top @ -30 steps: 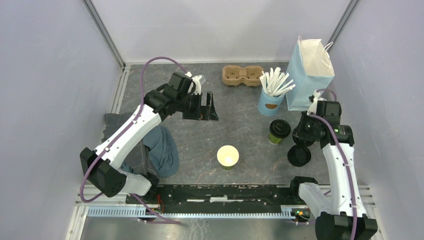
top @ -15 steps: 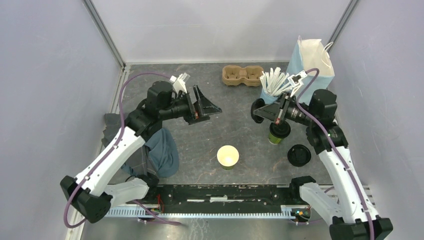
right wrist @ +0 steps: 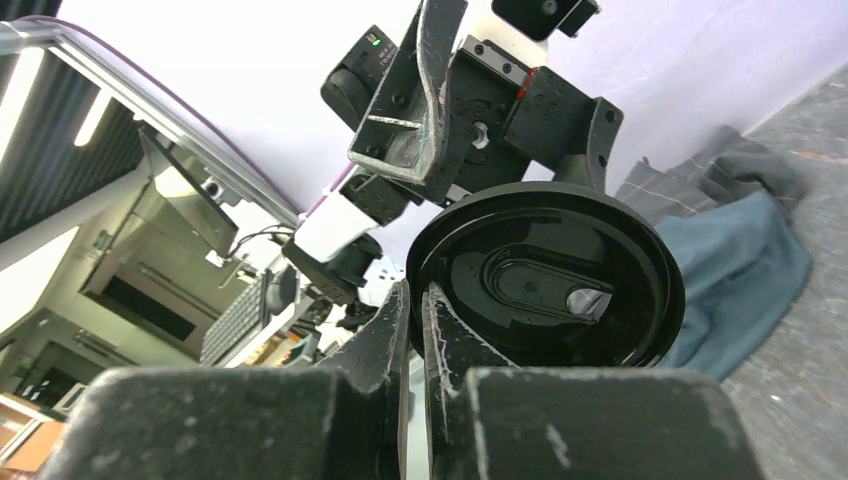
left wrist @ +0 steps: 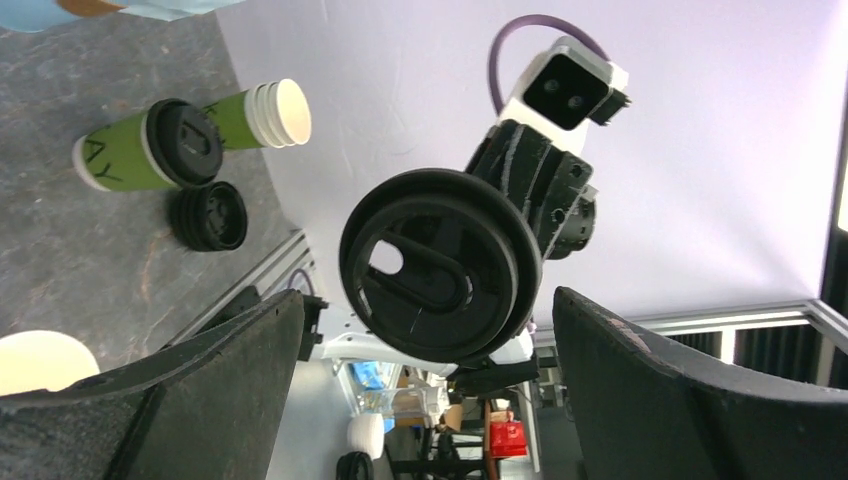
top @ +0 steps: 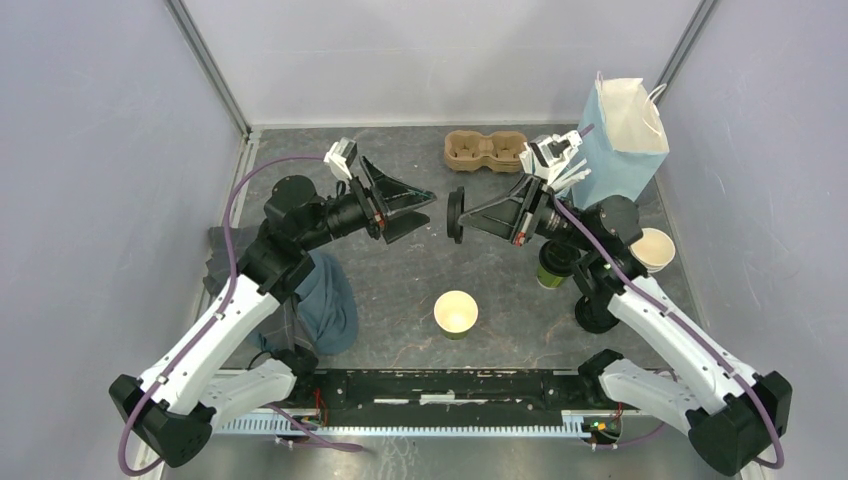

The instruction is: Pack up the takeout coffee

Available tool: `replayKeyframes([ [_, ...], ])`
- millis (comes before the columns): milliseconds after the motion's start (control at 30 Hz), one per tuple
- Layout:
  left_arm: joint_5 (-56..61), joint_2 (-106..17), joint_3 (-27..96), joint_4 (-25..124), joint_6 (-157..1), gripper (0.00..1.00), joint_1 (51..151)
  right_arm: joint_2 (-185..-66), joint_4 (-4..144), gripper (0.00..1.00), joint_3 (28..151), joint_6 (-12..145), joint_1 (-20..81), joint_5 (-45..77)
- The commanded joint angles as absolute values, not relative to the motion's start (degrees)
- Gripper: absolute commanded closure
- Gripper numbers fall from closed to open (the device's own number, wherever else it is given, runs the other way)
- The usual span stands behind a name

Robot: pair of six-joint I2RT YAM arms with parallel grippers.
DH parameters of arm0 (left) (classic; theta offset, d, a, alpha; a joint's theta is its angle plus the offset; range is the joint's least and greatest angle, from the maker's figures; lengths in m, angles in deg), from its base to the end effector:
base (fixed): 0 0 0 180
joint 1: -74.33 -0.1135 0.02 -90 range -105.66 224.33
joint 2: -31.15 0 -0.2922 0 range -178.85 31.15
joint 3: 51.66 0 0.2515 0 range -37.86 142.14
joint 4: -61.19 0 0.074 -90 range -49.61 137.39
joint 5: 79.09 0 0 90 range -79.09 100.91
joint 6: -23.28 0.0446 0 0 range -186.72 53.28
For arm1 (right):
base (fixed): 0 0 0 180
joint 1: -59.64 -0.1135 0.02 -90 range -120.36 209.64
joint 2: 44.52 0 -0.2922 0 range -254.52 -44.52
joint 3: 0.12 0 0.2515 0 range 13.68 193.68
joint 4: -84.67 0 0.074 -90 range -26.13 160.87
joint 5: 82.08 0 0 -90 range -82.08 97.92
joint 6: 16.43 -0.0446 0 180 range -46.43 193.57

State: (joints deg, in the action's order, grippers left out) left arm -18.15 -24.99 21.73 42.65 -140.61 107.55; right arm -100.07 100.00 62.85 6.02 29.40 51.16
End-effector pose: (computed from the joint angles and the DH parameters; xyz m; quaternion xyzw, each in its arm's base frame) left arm 0.1641 -0.1334 0.4282 -0.0761 0.7100 -0.6510 0.2577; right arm 0.1594 0.1283 0.4281 -0.1260 0.5859 0.7174 0.3552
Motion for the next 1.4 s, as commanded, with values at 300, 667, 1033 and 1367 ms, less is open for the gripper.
replayKeyframes([
  [300,-20.71,-25.93,20.26,54.38,-148.31,0.00,107.29,-103.83,117.12,0.94,65.41,-2.72,26.84,49.36],
  [667,-23.41,-26.57,19.79,57.90,-150.11,0.00,107.29,-105.33,119.75,0.96,64.10,-3.57,25.33,48.51],
  [1033,-26.14,-27.12,19.54,58.98,-150.40,0.00,107.30,-105.86,120.39,0.98,62.33,-3.31,25.13,47.73],
  [1367,-27.91,-27.73,20.04,59.47,-149.65,0.00,107.30,-106.42,120.53,1.00,61.32,-3.61,24.66,47.86],
])
